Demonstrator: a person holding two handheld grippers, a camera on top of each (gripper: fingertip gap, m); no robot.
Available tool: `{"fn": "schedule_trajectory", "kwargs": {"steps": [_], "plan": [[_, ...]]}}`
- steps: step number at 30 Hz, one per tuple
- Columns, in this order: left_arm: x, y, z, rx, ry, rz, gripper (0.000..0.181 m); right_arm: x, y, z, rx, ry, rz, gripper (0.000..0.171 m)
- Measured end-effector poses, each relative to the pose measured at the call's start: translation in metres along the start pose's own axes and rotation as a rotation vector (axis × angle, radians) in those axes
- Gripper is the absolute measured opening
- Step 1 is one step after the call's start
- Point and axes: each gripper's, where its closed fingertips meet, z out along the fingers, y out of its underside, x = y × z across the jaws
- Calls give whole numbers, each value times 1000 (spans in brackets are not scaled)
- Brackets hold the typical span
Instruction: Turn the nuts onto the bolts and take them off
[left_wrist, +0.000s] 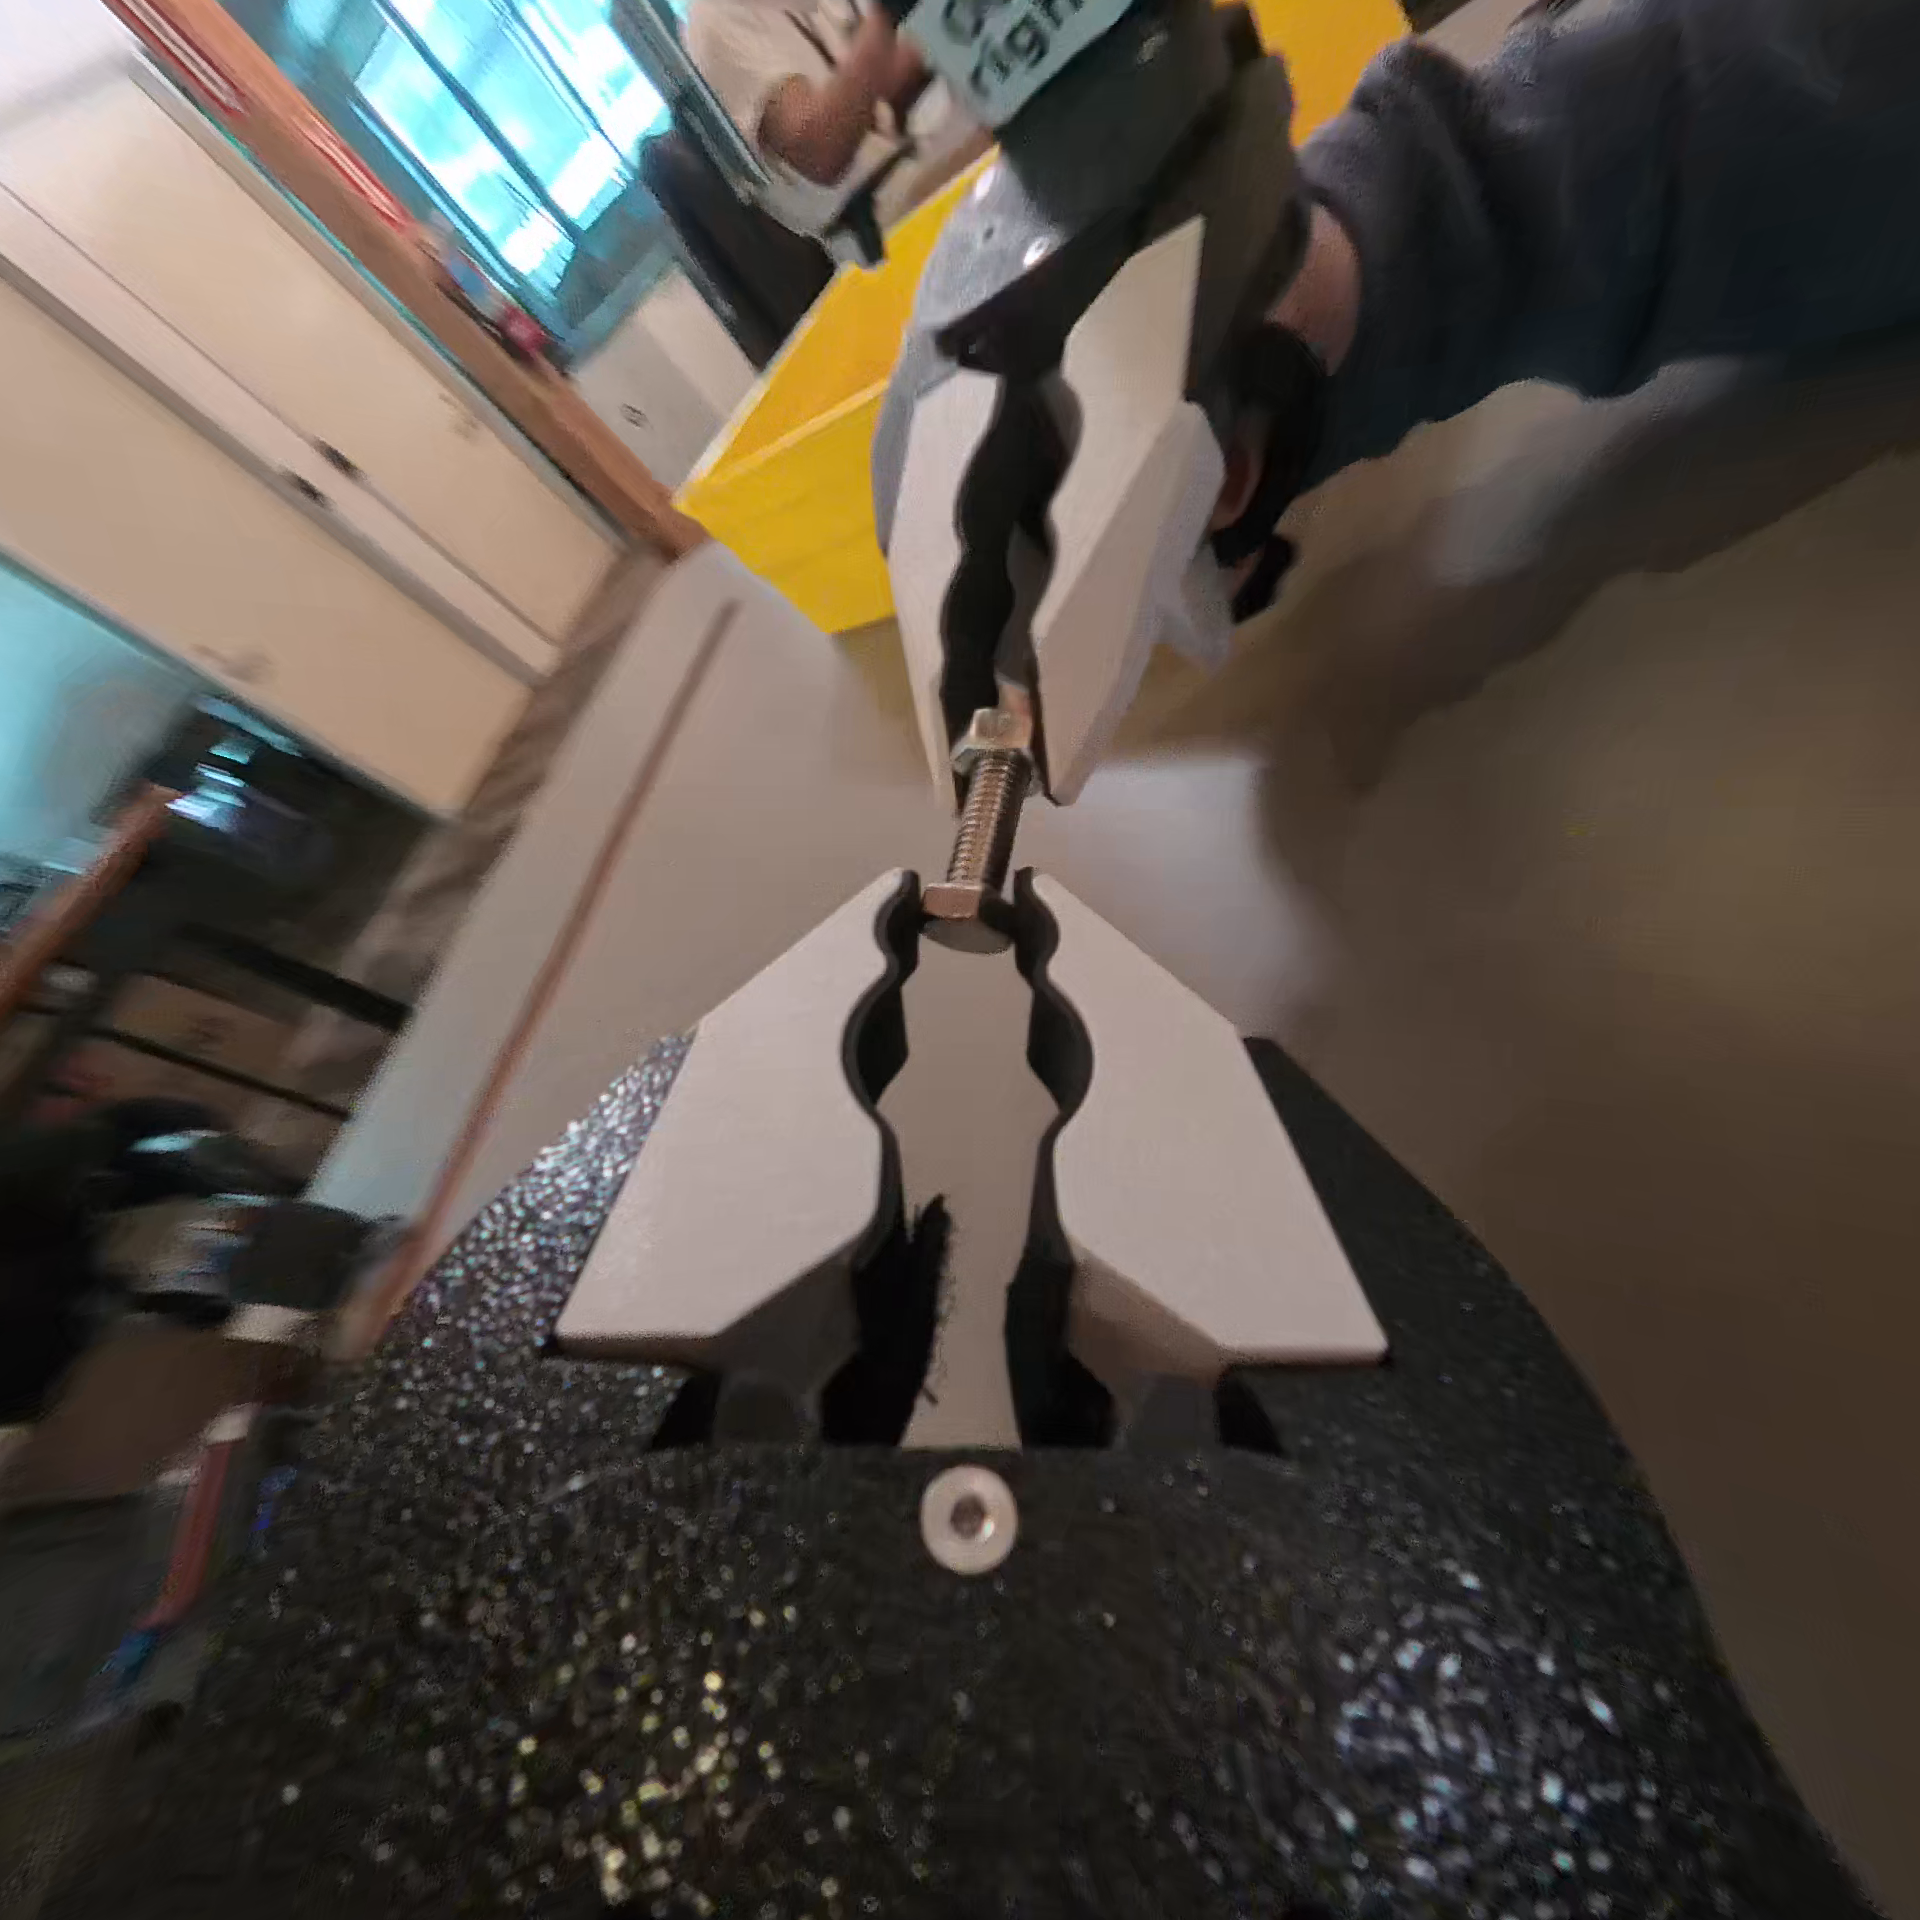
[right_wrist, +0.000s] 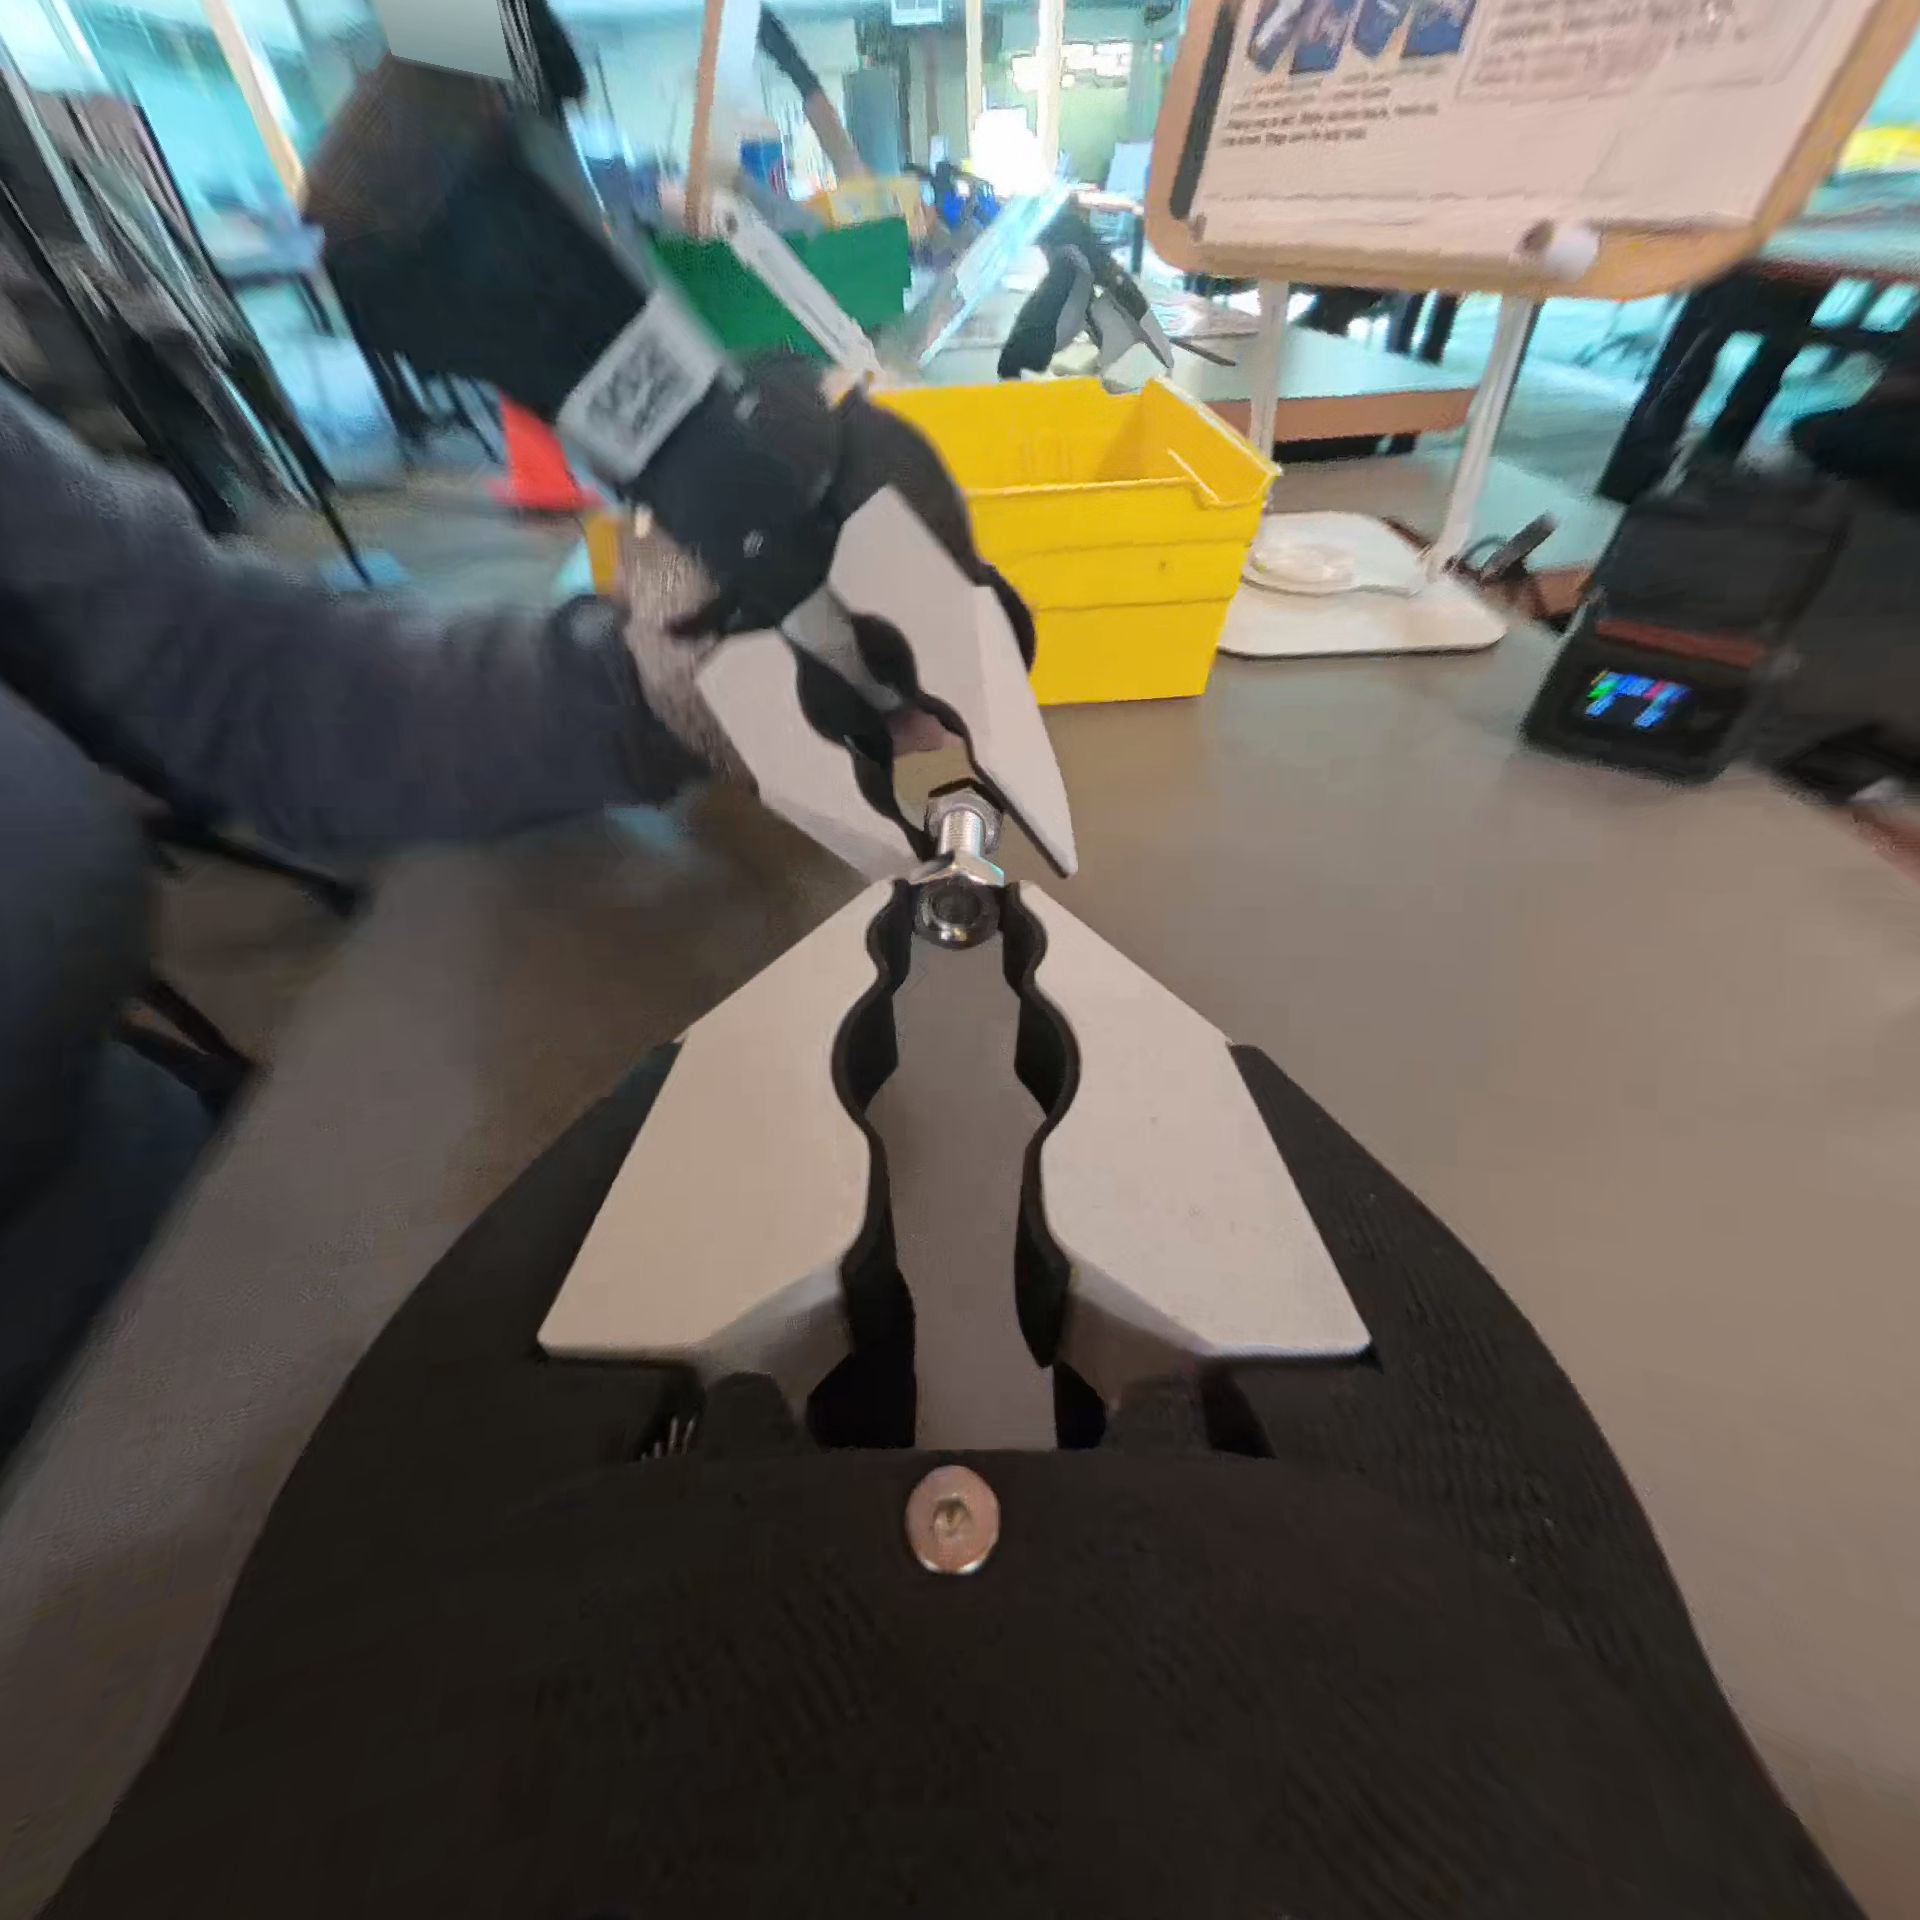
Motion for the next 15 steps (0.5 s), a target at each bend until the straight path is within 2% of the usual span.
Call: {"fn": "schedule_trajectory", "kwargs": {"steps": [1, 4, 6, 7, 10, 11, 13, 15], "plan": [[3, 2, 0, -1, 48, -62, 16, 0, 4, 1, -22, 31, -116, 16], [11, 7, 1, 10, 163, -230, 16, 0, 12, 2, -76, 114, -407, 16], [6, 6, 2, 34, 123, -214, 16, 3, 8, 2, -51, 147, -384, 16], [1, 5, 2, 36, 79, -186, 16, 6, 3, 1, -20, 145, -262, 17], [-17, 6, -1, 22, -98, -25, 16, 10, -18, -4, 132, -22, 310, 45], [-22, 6, -2, 17, -154, 18, 16, 11, -19, -5, 151, -78, 451, 50], [-26, 4, -4, 12, -211, 86, 16, 15, -13, -5, 153, -128, 646, 48], [-28, 3, -4, -2, -252, 149, 16, 19, -11, -4, 177, -157, 801, 39]]}}
